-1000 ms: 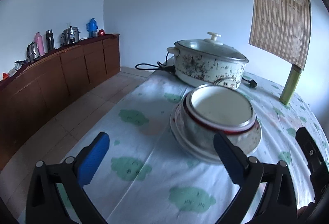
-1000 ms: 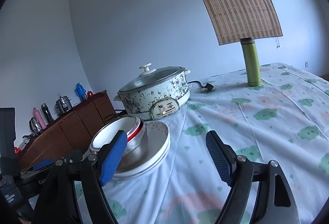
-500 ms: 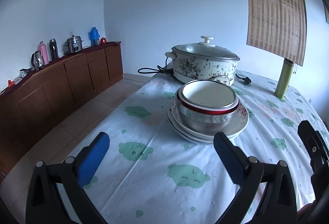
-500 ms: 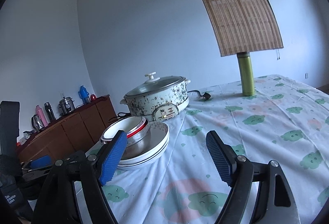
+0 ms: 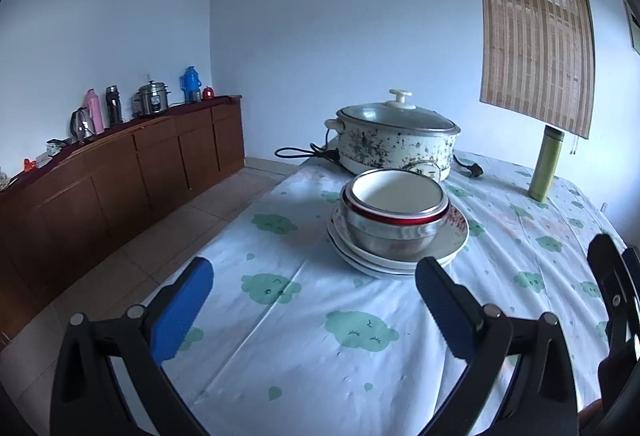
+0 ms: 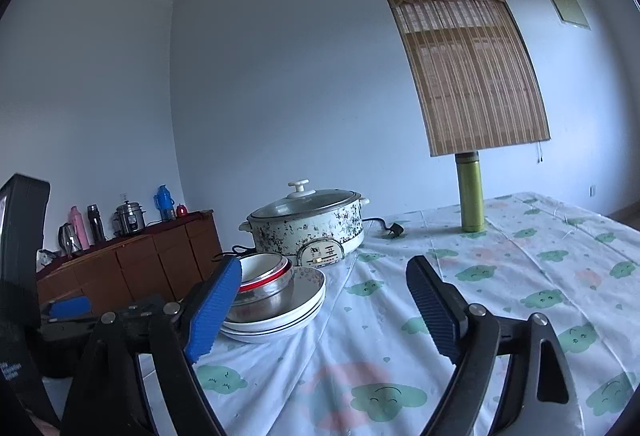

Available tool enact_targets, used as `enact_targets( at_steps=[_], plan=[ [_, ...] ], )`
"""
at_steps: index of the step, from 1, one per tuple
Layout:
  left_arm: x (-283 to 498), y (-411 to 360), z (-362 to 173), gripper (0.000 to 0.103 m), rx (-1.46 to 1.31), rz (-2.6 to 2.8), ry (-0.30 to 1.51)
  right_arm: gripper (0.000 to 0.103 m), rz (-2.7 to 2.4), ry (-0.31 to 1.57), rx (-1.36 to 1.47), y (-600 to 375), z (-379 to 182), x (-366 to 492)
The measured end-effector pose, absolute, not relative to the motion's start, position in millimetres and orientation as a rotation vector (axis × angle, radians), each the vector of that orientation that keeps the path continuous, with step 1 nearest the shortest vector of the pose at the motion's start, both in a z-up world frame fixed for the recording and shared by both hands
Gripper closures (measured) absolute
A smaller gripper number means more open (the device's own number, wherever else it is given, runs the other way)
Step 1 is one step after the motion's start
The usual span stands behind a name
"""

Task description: Organize plates and bowls

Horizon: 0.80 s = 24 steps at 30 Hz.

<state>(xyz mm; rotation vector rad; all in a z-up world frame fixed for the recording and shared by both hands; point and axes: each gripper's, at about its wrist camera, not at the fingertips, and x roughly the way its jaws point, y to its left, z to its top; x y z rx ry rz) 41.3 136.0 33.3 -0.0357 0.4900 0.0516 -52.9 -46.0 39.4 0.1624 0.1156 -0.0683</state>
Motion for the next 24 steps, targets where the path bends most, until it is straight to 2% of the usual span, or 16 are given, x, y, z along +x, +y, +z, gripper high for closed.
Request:
enact_targets(
  at_steps=[24],
  plan=[
    [29, 136, 43, 0.000, 0.013, 0.114, 0.432, 0.016, -0.087, 0.072, 0.166, -50, 41, -64]
  ],
)
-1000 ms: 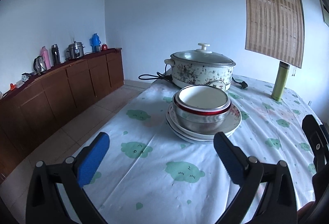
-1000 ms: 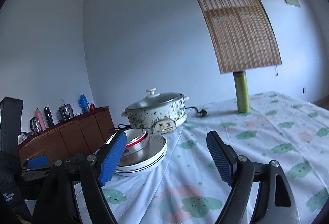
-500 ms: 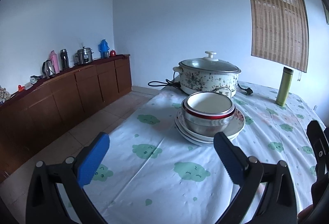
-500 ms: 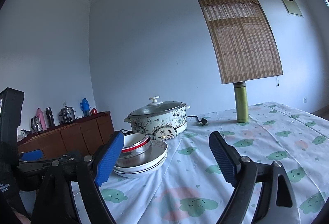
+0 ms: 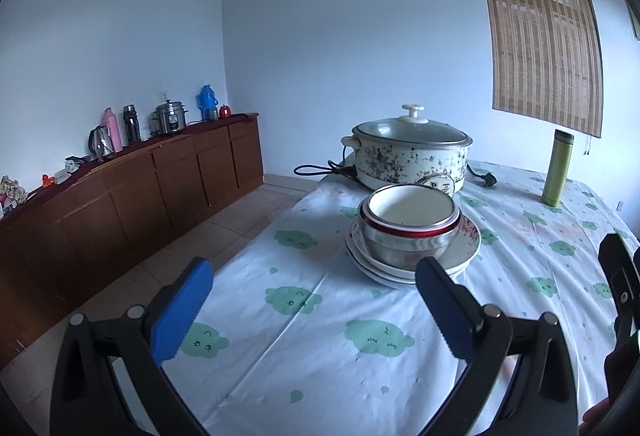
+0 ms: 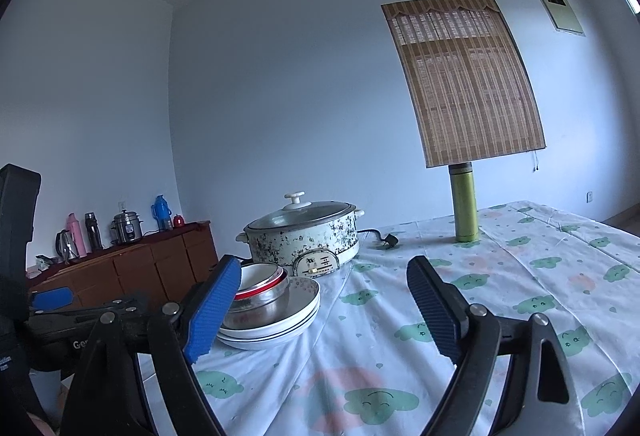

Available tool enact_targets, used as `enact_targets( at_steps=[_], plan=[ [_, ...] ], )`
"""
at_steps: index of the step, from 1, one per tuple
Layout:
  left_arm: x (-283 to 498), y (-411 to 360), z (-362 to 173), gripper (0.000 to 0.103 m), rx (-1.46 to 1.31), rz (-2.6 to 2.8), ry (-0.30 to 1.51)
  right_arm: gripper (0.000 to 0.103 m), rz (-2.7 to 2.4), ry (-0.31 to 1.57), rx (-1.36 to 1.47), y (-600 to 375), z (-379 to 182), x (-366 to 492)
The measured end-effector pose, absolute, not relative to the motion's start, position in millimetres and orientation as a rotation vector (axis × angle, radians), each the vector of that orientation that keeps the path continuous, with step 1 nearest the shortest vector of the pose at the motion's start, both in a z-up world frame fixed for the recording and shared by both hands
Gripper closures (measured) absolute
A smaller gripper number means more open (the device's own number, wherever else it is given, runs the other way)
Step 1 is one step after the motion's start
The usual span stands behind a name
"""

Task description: Organize plates and bowls

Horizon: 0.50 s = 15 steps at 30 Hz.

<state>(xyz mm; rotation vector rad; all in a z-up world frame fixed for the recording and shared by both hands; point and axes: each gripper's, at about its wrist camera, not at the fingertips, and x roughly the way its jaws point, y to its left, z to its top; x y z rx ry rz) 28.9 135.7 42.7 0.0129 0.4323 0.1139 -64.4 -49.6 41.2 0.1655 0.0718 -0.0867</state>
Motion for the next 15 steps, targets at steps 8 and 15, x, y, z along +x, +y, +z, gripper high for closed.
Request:
enact_targets(
  at_steps=[8, 15],
  plan=[
    [29.1, 134.4, 43.8, 0.000, 0.010, 0.108, 0.437, 0.016, -0.093, 0.066, 0.163, -49.2, 40.9, -66.3],
    [29.8, 132.4, 43.8, 0.000, 0.004, 0.078, 0.435, 0.016, -0.092, 0.070, 0.166, -50.6, 41.8, -66.1]
  ],
)
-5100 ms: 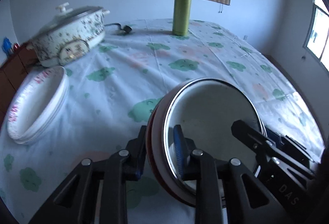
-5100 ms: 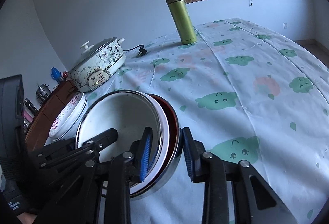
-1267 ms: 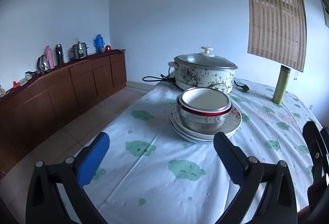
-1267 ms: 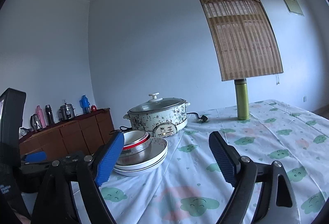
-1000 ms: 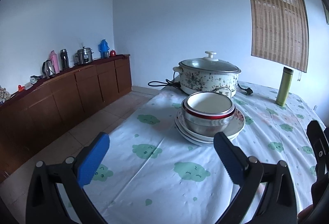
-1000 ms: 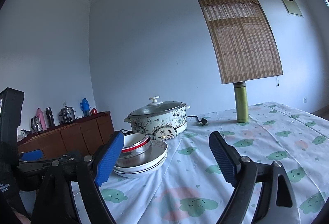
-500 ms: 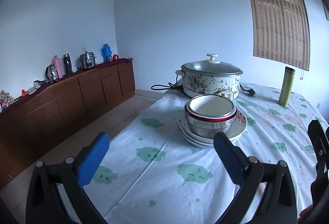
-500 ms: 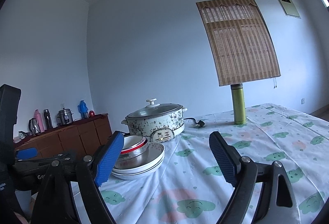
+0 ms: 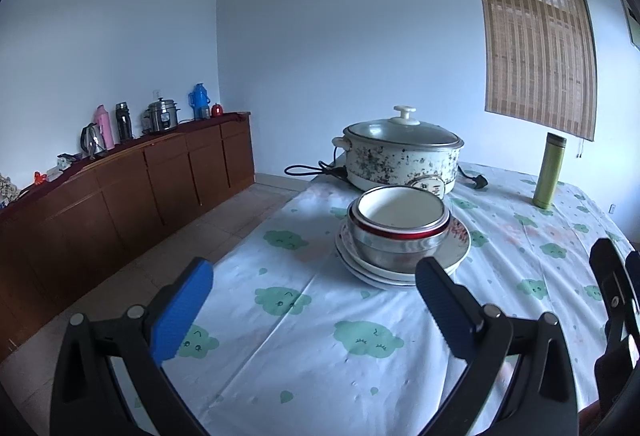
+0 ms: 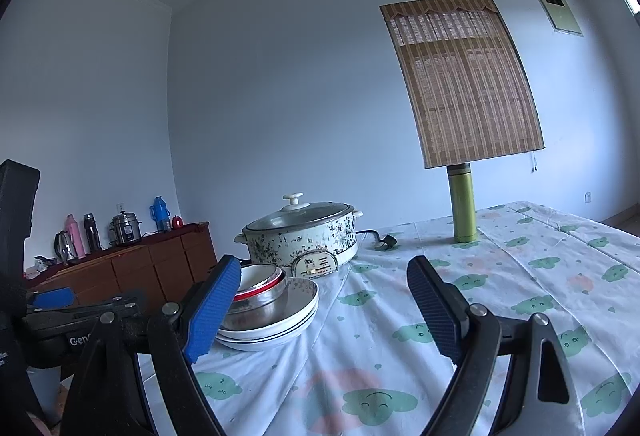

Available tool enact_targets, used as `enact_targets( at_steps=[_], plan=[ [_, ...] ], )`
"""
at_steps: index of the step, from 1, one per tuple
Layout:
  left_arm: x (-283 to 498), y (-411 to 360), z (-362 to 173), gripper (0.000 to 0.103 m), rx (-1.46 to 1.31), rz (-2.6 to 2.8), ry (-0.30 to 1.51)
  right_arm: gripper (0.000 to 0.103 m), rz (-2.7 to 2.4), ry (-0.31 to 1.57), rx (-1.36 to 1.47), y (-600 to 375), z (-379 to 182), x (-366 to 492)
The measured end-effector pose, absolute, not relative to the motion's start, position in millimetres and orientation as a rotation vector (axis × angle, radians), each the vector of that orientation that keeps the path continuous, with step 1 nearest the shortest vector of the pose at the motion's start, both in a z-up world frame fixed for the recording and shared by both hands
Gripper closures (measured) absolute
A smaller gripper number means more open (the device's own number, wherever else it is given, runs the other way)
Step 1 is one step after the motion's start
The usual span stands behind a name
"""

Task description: Organize plates and bowls

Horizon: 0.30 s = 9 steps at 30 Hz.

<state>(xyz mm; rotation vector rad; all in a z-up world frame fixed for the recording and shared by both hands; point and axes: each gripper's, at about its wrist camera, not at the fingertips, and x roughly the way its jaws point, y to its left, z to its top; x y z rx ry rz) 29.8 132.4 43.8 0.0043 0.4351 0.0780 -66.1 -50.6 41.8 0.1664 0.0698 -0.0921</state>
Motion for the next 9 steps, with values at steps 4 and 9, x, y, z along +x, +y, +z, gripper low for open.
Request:
enact_targets(
  at_steps=[4, 9],
  plan=[
    [31.0, 128.6, 42.2, 0.000, 0.022, 0.085, 0.439, 0.016, -0.097, 0.073, 0.164, -50.7, 41.8, -66.0],
    [32.1, 127.8, 42.7, 0.000, 0.019, 0.068, 0.451, 0.016, -0.110, 0.082, 0.180, -52.9, 42.2, -63.6]
  ],
)
